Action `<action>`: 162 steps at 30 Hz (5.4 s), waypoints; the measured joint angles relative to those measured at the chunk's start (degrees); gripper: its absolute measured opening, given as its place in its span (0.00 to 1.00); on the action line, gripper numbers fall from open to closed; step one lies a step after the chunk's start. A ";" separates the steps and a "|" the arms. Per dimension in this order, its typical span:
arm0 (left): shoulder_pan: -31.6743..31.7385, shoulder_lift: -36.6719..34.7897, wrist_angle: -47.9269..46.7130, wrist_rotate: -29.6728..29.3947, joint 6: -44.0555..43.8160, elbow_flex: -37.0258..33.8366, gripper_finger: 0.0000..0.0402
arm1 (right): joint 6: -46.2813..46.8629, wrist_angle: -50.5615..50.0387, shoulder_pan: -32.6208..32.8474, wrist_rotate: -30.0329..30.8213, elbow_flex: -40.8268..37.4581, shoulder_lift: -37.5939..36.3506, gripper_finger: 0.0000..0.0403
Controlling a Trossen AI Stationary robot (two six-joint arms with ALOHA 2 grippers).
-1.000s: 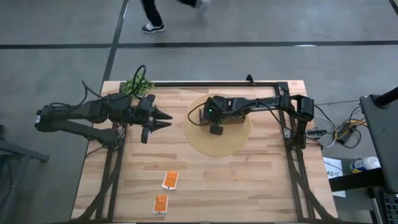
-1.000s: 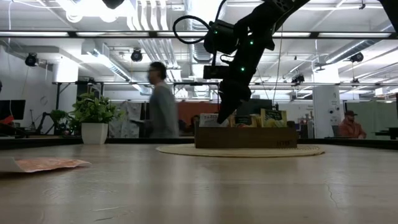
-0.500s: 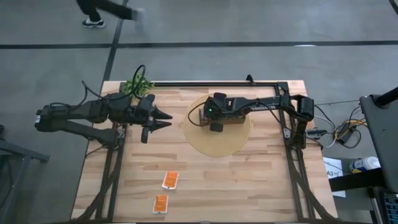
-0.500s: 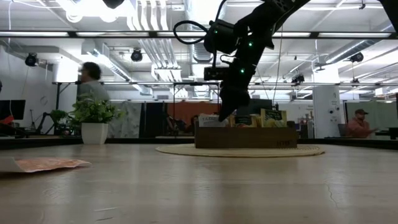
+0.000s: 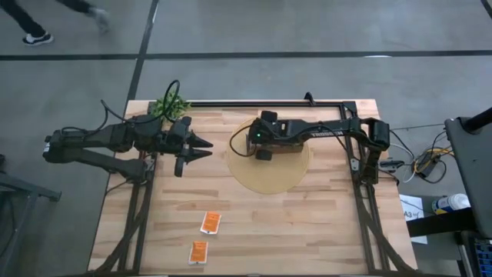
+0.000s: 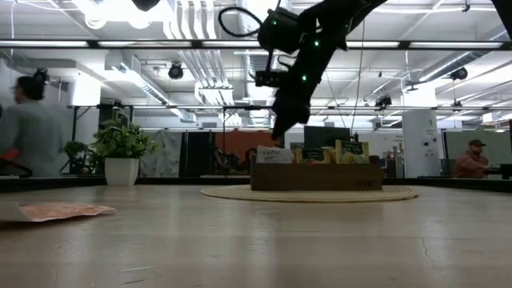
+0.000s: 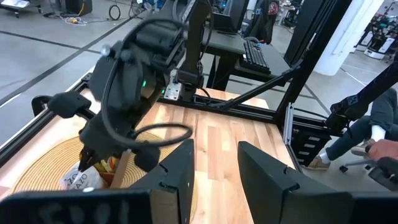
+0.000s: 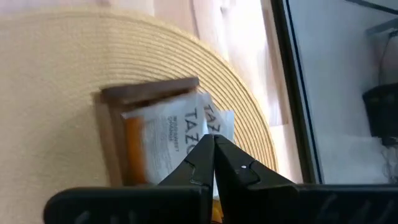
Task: Pick & Place Tea
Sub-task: Put the top white tea bag into the left section of the wooden organizer
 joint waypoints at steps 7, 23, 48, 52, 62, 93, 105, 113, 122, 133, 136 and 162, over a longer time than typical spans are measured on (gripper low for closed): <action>-0.02 -0.22 -0.30 0.54 -0.78 0.00 0.29 | 3.37 -7.00 1.83 -0.79 3.02 -5.91 0.02; -8.11 0.31 -8.16 7.31 0.85 0.00 0.29 | 20.73 -9.19 10.66 -9.69 -2.48 -35.77 0.02; -33.82 18.26 -15.92 3.95 -4.60 3.81 0.29 | 26.42 -11.12 17.20 -5.95 -2.93 -33.50 0.02; -36.97 22.88 -24.05 -0.80 -7.38 7.31 0.29 | 26.45 -11.32 17.83 -5.52 -2.93 -33.39 0.02; -41.77 34.86 -27.12 -3.11 -11.74 8.68 0.28 | 26.54 -11.28 18.05 -2.79 -2.93 -33.41 0.02; -42.83 54.89 -23.79 -12.05 -10.63 8.63 0.28 | 26.42 -12.26 18.05 -1.93 -2.93 -33.41 0.02; -42.79 55.50 -23.48 -13.44 -9.64 7.95 0.17 | 26.42 -12.28 18.05 -1.87 -2.93 -33.41 0.02; -42.80 55.67 -23.14 -13.10 -8.00 7.22 0.01 | 26.67 -12.27 18.05 -1.88 -2.93 -33.41 0.02; -42.73 54.97 -29.07 -13.57 -7.56 9.30 0.00 | 26.80 -12.26 18.05 -1.88 -2.93 -33.41 0.02; -36.96 41.31 -30.55 -15.38 -7.91 10.29 0.00 | 26.32 -12.26 18.05 -1.92 -2.93 -33.41 0.02; -33.17 35.79 -29.83 -15.41 -7.87 10.29 0.00 | 26.19 -12.24 18.05 -1.92 -2.93 -33.43 0.02; 9.96 28.65 -10.50 6.65 14.95 10.38 0.00 | 26.76 -16.48 19.43 2.79 -2.93 -40.15 0.02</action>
